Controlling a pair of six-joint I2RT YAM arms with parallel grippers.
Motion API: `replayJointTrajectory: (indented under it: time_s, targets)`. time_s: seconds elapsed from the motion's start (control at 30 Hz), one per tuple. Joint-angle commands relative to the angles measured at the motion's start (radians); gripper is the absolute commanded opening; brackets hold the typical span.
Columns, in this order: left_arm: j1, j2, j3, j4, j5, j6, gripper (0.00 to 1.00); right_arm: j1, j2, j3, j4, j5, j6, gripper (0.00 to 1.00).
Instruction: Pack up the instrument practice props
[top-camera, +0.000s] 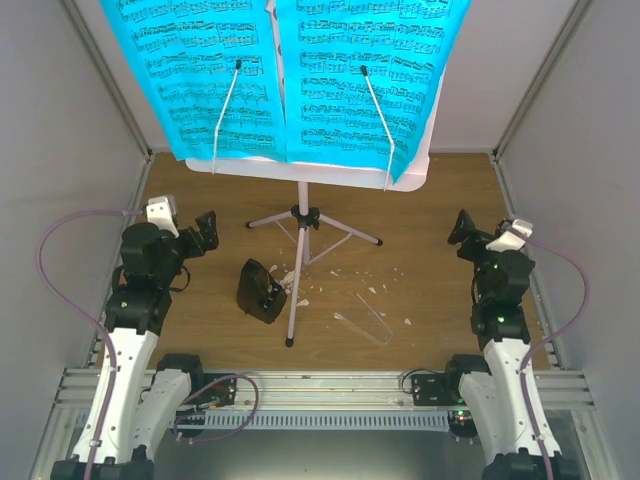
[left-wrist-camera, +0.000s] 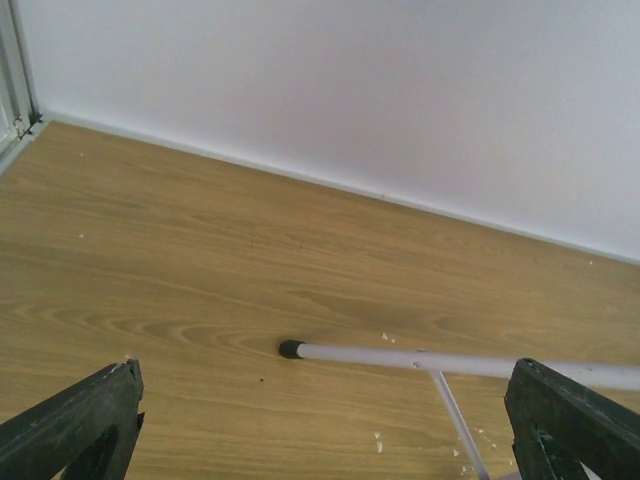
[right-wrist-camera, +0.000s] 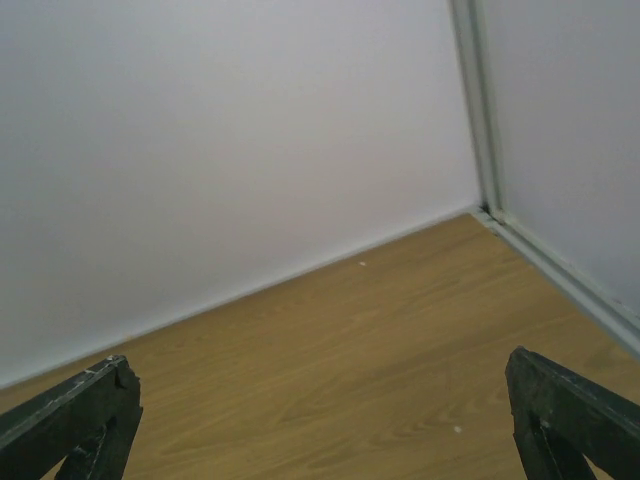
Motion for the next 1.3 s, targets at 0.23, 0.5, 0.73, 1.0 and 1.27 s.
replayJointTrajectory:
  time_s: [0.23, 0.5, 0.73, 1.0, 1.27]
  targets:
    - [-0.001, 0.006, 0.107, 0.034, 0.083, 0.127, 0.99, 0.036, 0.112, 0.11, 0.018, -0.381, -0.005, 0.99]
    - [-0.001, 0.035, 0.077, 0.141, 0.076, 0.151, 0.99, 0.479, 0.308, 0.16, 0.039, -0.138, 0.035, 0.9]
    - [-0.001, 0.021, 0.03, 0.168, 0.041, 0.191, 0.99, 0.829, 0.561, 0.281, 0.164, 0.123, 0.045, 0.76]
    - [-0.001, 0.009, 0.008, 0.171, 0.033, 0.195, 0.99, 0.969, 0.577, 0.238, 0.259, 0.122, 0.11, 0.73]
    - [-0.001, 0.007, 0.003, 0.163, 0.027, 0.19, 0.99, 1.106, 0.596, 0.195, 0.357, 0.128, 0.167, 0.68]
